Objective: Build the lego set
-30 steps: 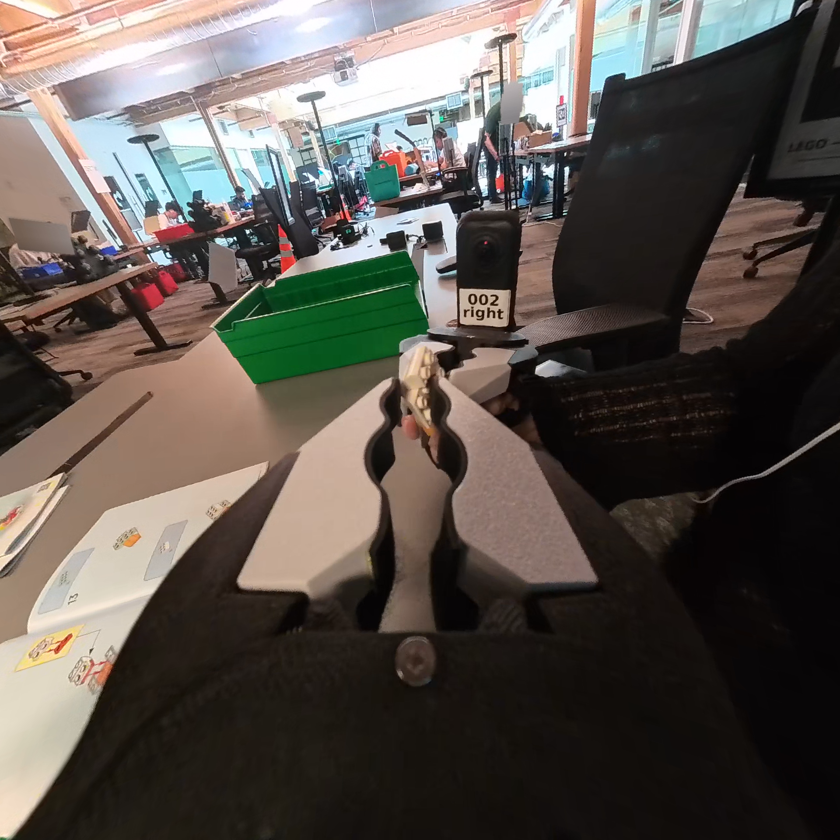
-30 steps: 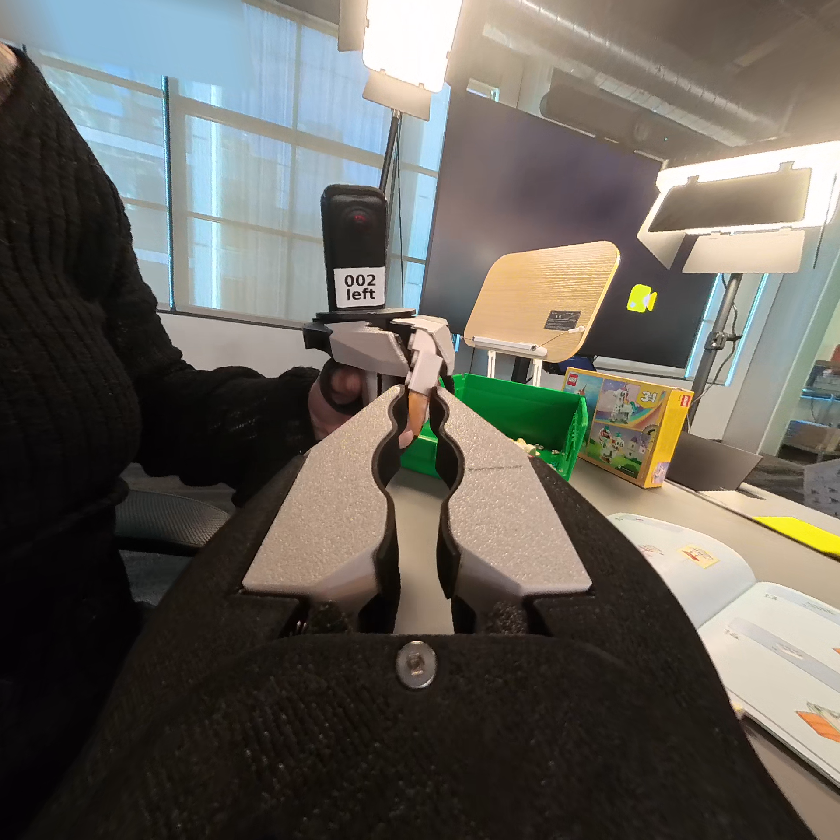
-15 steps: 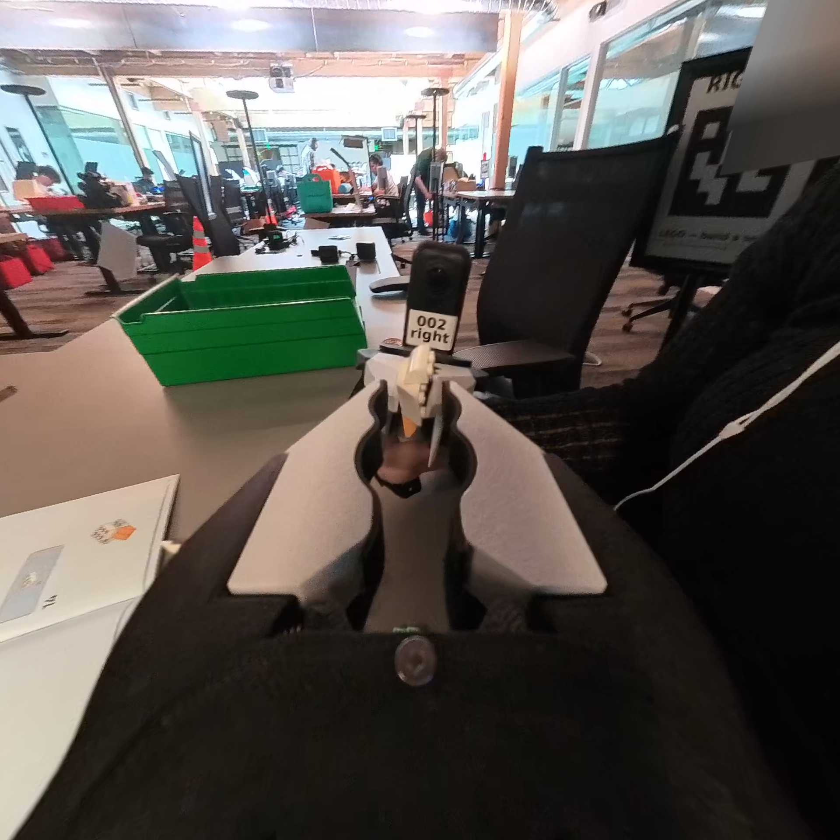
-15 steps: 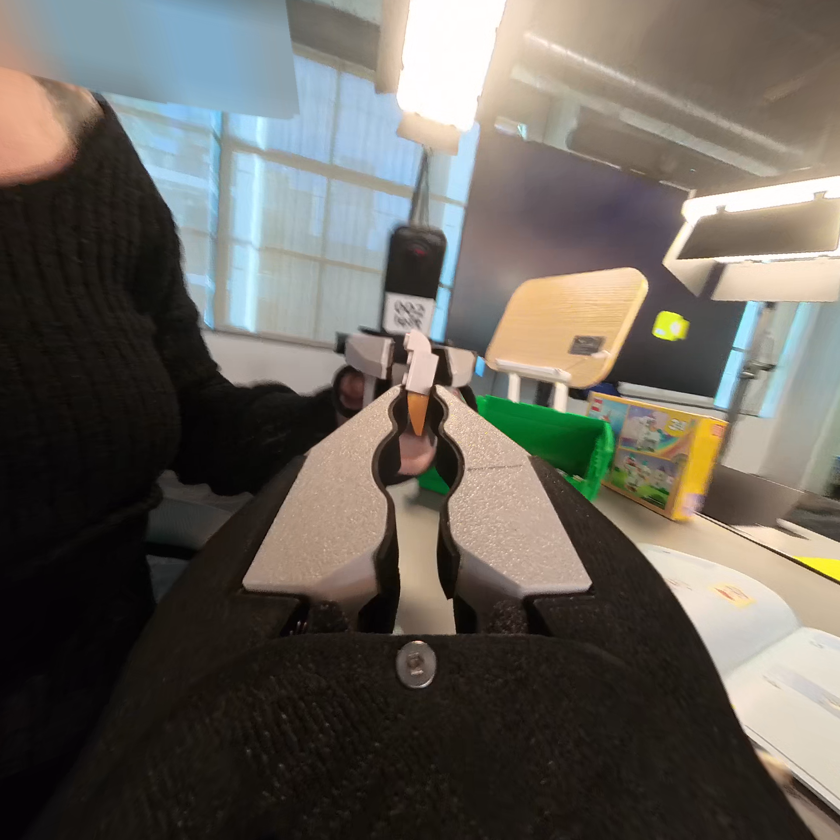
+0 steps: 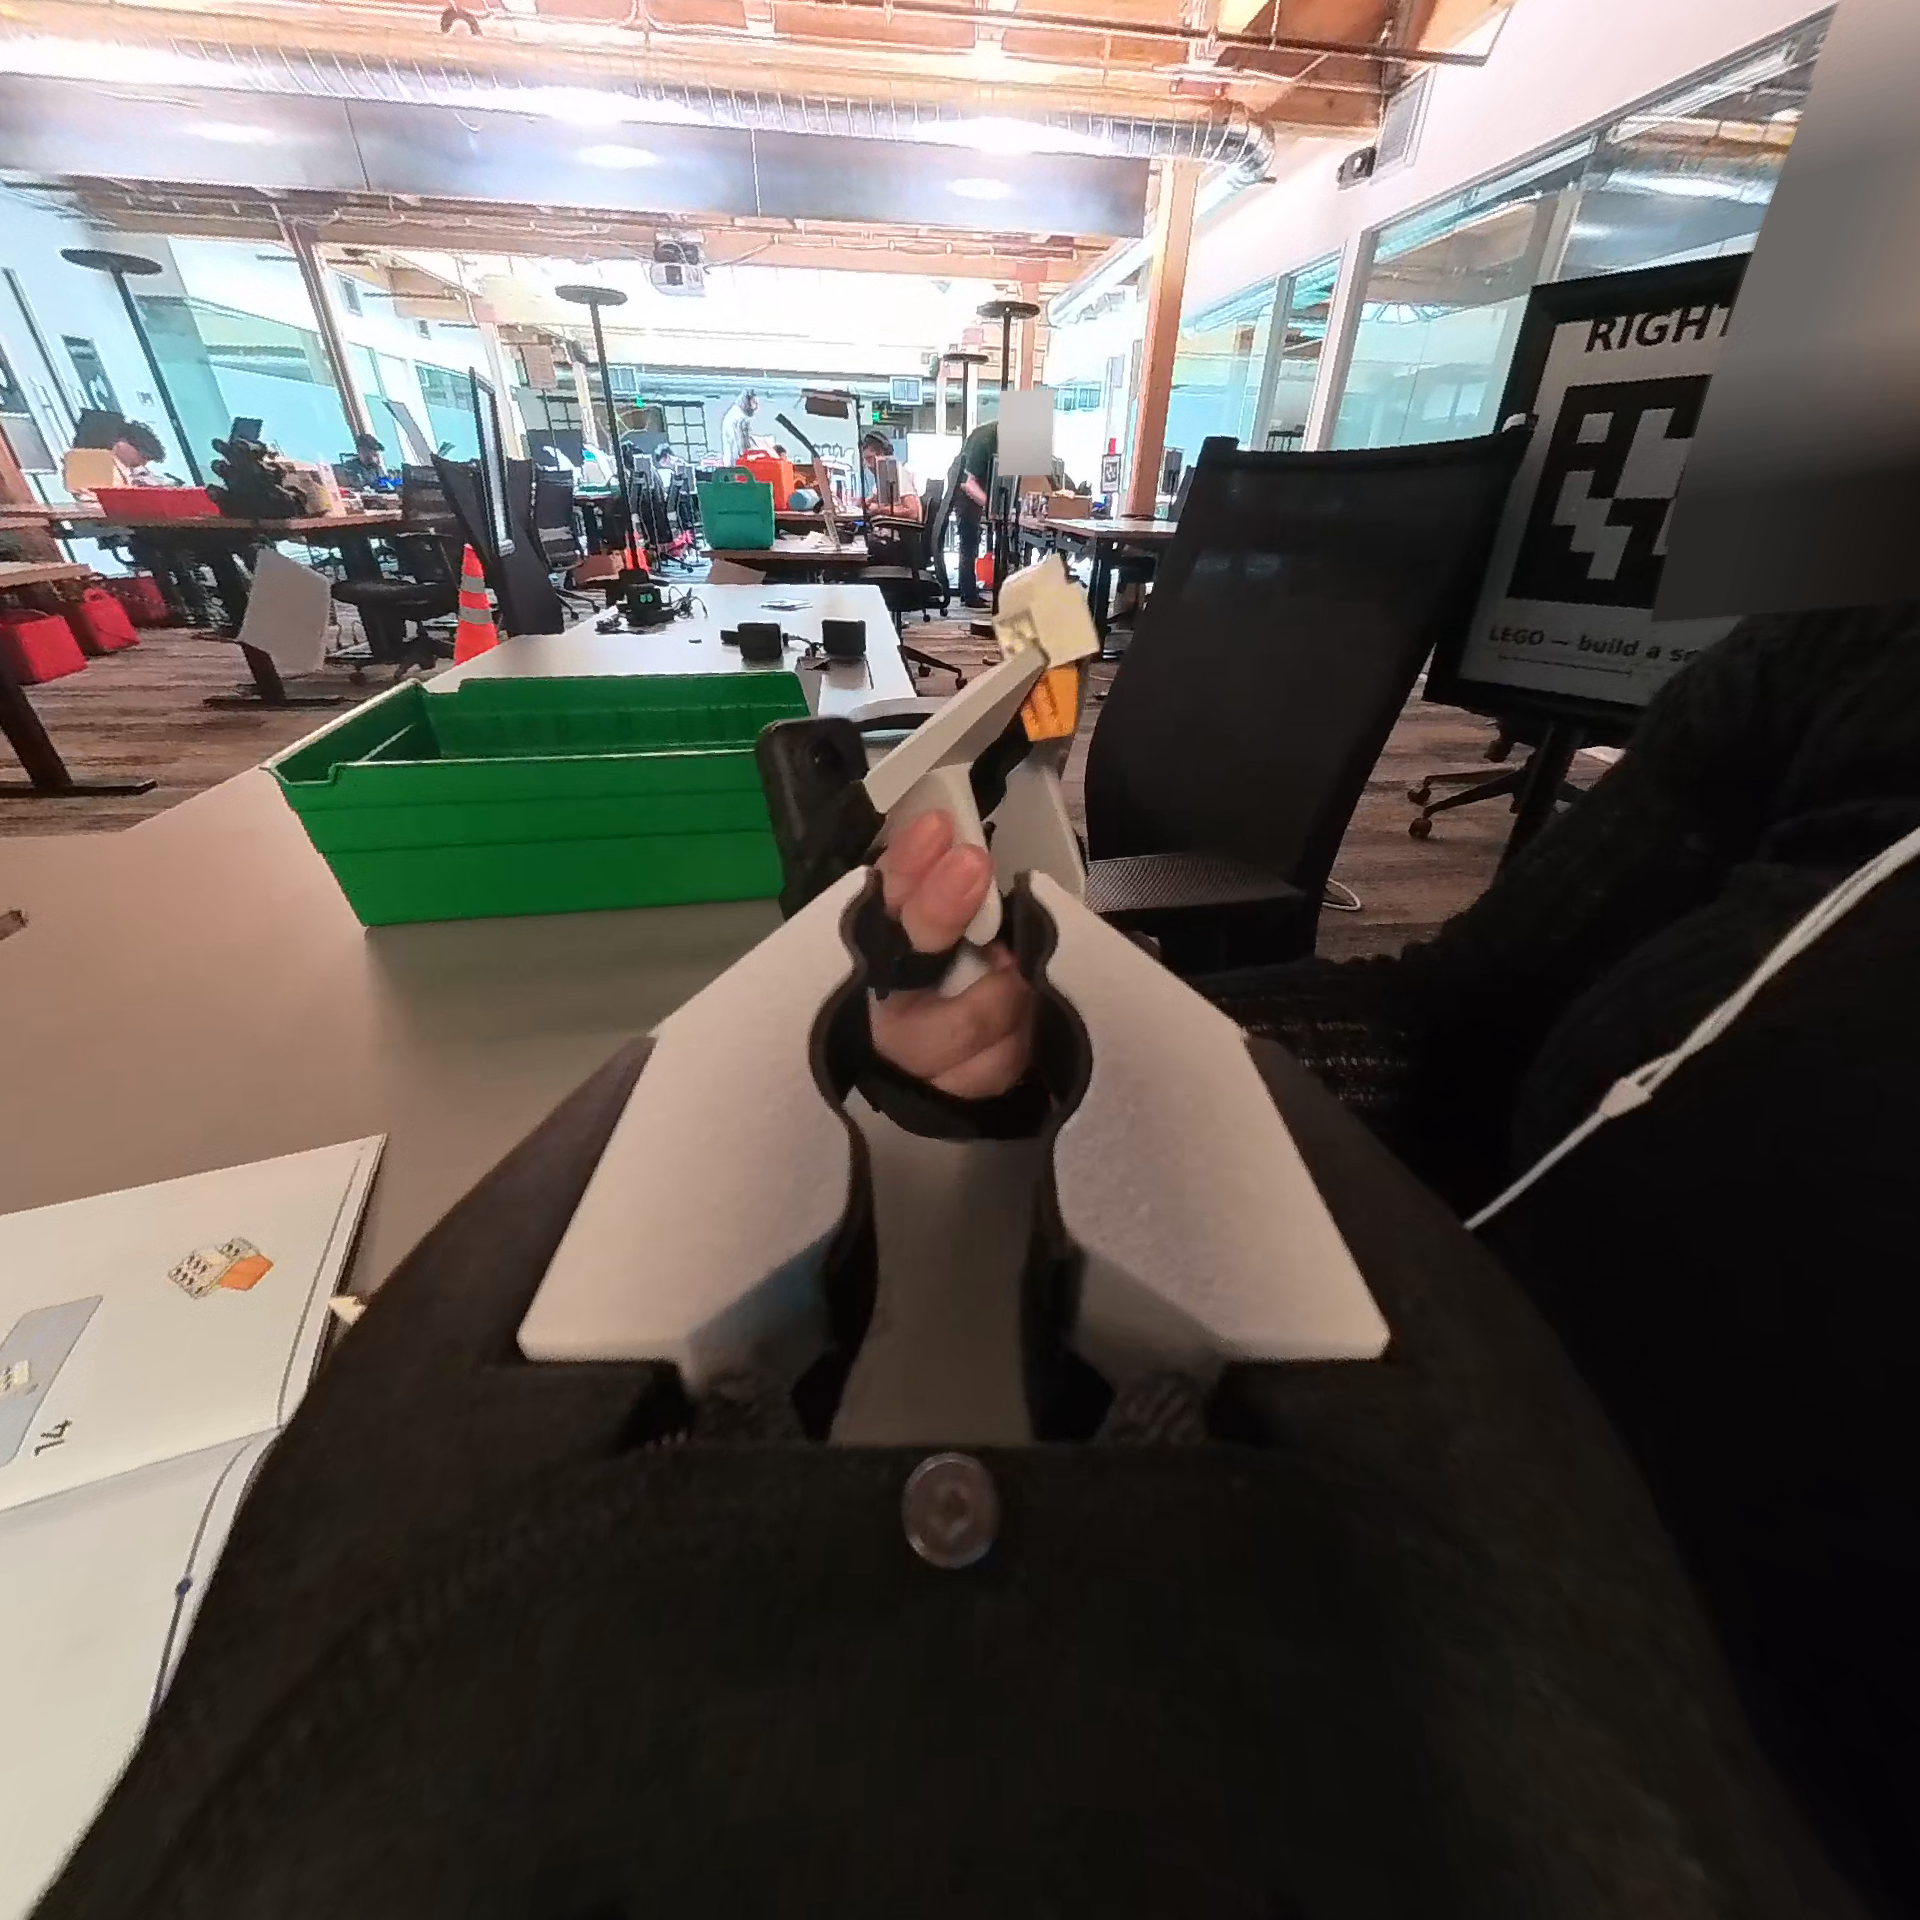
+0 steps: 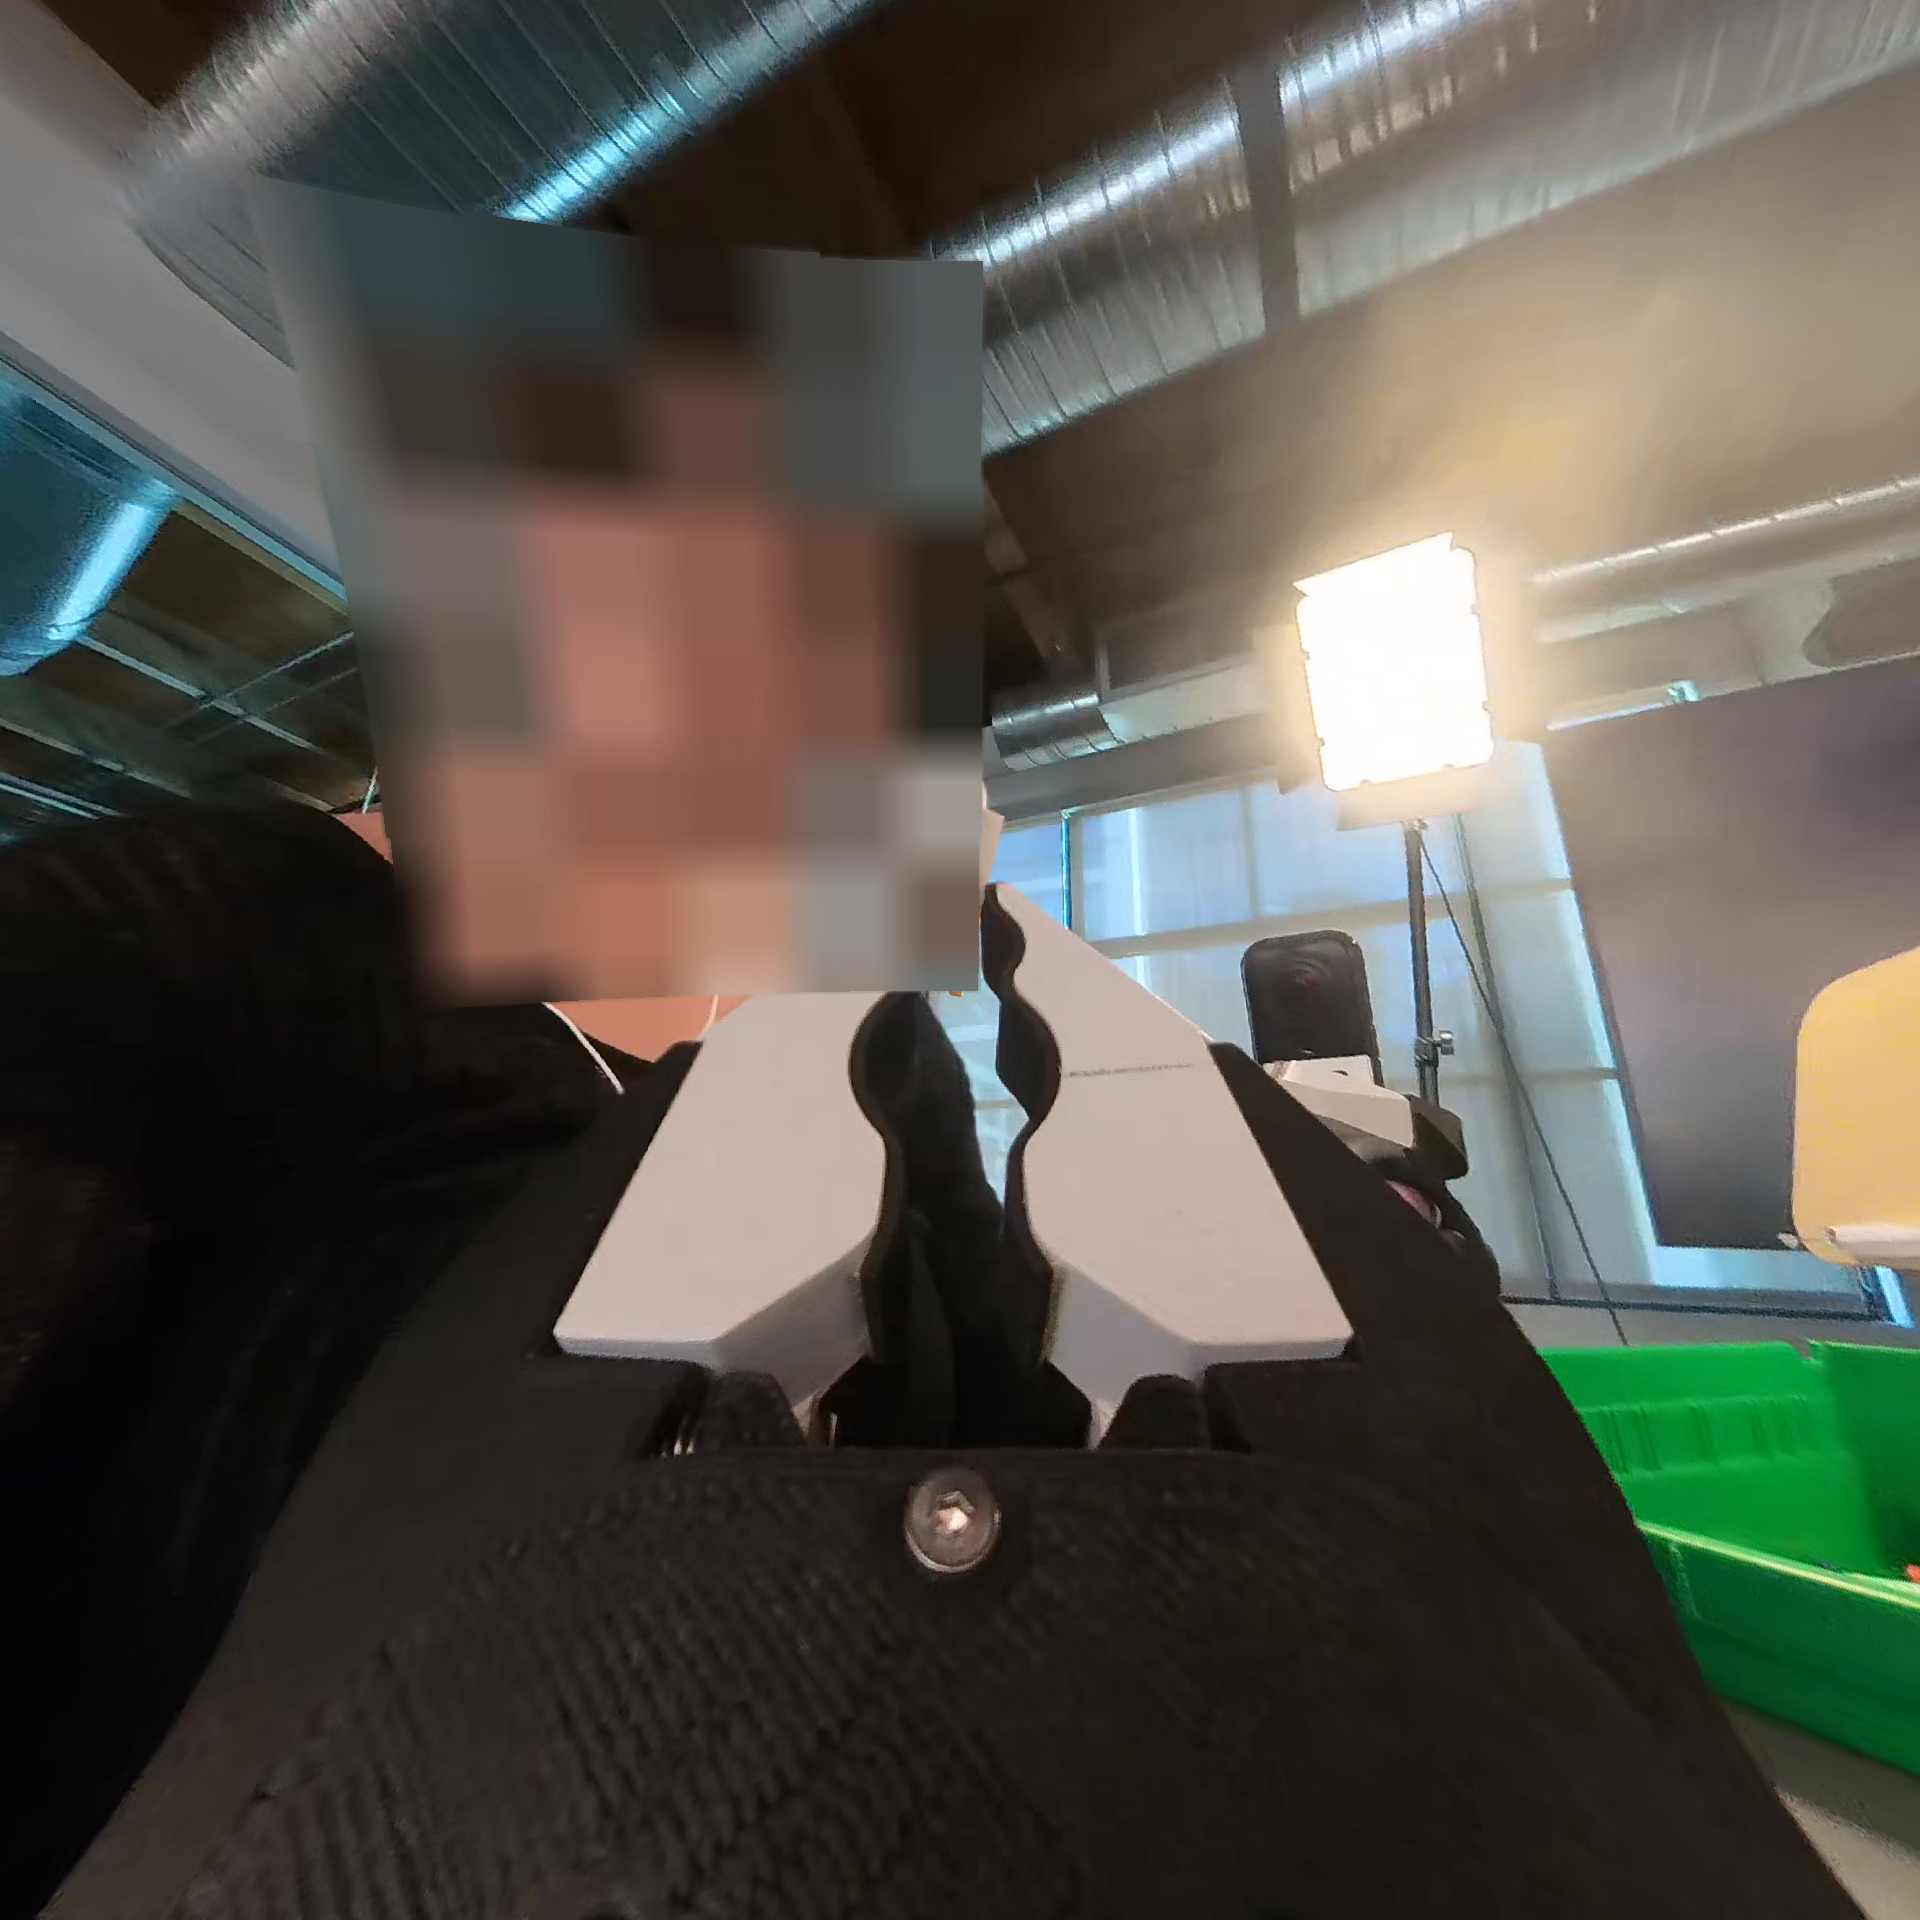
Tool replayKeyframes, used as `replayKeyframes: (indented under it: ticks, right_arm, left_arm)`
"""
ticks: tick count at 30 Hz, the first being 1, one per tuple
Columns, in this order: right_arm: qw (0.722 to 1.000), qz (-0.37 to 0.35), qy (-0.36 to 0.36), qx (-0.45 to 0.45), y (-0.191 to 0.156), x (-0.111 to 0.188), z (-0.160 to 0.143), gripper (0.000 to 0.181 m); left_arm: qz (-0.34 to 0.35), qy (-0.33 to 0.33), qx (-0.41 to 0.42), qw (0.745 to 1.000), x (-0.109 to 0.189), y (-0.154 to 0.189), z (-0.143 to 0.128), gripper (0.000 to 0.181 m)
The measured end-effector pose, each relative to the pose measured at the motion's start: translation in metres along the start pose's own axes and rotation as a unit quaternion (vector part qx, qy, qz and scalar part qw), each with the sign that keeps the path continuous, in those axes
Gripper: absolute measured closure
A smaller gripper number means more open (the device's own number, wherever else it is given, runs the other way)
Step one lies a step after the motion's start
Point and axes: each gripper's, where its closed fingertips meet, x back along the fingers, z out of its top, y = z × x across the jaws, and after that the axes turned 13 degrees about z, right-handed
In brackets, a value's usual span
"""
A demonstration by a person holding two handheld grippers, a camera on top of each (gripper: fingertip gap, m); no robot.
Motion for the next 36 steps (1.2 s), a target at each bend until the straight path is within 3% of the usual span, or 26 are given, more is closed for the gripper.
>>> replayKeyframes:
  ticks: [4,7,9,11,15,17,21,25,34,36]
  right_arm:
    - [0.999,-0.031,-0.03,0.005,0.009,0.001,-0.007,0.174]
    - [0.968,-0.16,-0.182,0.062,0.042,0.015,-0.038,0.174]
    - [0.919,-0.222,-0.305,0.115,0.054,0.024,-0.055,0.174]
    - [0.846,-0.257,-0.436,0.169,0.059,0.03,-0.067,0.174]
    - [0.695,-0.253,-0.634,0.223,0.057,0.033,-0.079,0.174]
    - [0.651,-0.243,-0.682,0.225,0.054,0.032,-0.083,0.174]
    - [0.595,-0.233,-0.735,0.226,0.052,0.031,-0.087,0.174]
    - [0.56,-0.228,-0.763,0.227,0.051,0.031,-0.089,0.174]
    - [0.546,-0.236,-0.778,0.201,0.054,0.039,-0.091,0.174]
    - [0.544,-0.249,-0.773,0.211,0.059,0.044,-0.088,0.157]
  left_arm:
    - [0.007,-0.001,-0.008,1.0,-0.002,0.0,-0.001,0.157]
    - [0.033,-0.005,-0.029,0.999,0.001,-0.006,-0.003,0.154]
    - [0.058,-0.013,-0.062,0.996,0.005,-0.012,-0.008,0.149]
    - [0.082,-0.022,-0.109,0.99,0.01,-0.015,-0.013,0.143]
    - [0.107,-0.027,-0.215,0.97,0.016,-0.009,-0.015,0.141]
    - [0.113,-0.031,-0.267,0.956,0.016,-0.005,-0.016,0.145]
    - [0.122,-0.053,-0.337,0.932,0.014,0.0,-0.023,0.153]
    - [0.122,-0.057,-0.365,0.921,0.015,0.004,-0.026,0.163]
    - [0.134,-0.082,-0.384,0.91,0.016,-0.002,-0.035,0.169]
    - [0.147,-0.088,-0.353,0.92,0.015,-0.009,-0.036,0.169]
